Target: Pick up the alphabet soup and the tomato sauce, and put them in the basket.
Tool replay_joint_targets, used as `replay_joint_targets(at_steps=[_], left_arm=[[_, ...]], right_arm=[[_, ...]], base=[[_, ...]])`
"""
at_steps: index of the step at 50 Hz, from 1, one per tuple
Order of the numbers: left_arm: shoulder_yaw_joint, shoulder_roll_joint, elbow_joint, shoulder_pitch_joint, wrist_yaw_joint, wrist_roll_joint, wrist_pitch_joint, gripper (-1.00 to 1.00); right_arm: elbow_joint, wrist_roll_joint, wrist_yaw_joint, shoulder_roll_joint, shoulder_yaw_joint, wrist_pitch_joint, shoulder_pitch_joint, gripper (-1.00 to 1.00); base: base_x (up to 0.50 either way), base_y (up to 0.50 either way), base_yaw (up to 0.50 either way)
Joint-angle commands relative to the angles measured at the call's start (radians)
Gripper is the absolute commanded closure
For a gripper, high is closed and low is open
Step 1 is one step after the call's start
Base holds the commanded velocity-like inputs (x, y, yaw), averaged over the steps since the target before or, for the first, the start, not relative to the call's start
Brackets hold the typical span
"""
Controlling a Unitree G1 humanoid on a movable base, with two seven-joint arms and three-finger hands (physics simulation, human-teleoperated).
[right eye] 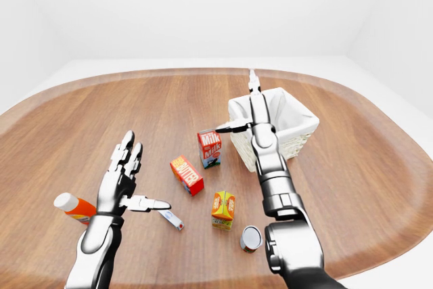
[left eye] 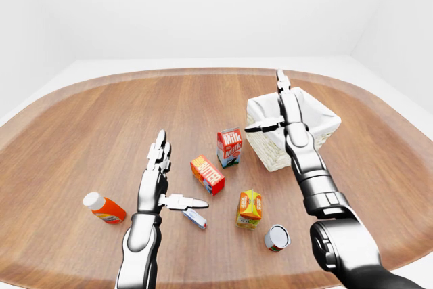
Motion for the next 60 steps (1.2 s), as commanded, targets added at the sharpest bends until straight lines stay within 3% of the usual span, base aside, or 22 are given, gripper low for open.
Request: replay_joint_targets(at_steps=[1, 35, 41, 60], left_arm=[[0.011, -0.005, 0.001, -0.008, 0.028, 0.022, 0.000, -1.00], [0.011, -0.005, 0.014, -0.011, 0.031, 0.024, 0.000, -1.00], [0.011, -0.005, 0.014, -0.011, 0.031, 0.024, 0.000, -1.00], [0.011, -0.005, 0.014, -0.011, 0.030, 0.024, 0.000, -1.00]], right_arm=[[-0.203, 0.015, 0.026, 0.017, -0.002, 0.000, 0.132, -1.00], [-0.738, 0.013, 0.111, 0.104, 0.039, 0.000, 0.424, -1.00], [-0.855, -0.002, 0.124, 0.129, 0.065, 0.028, 0.487, -1.00], [-1.009, 0.015, 0.148, 0.146, 0.075, 0.000, 0.654, -1.00]], base=[[0.00, 0.00, 0.00], [0.00, 0.00, 0.00], [0.00, 0.00, 0.00], [0.00, 0.00, 0.00]])
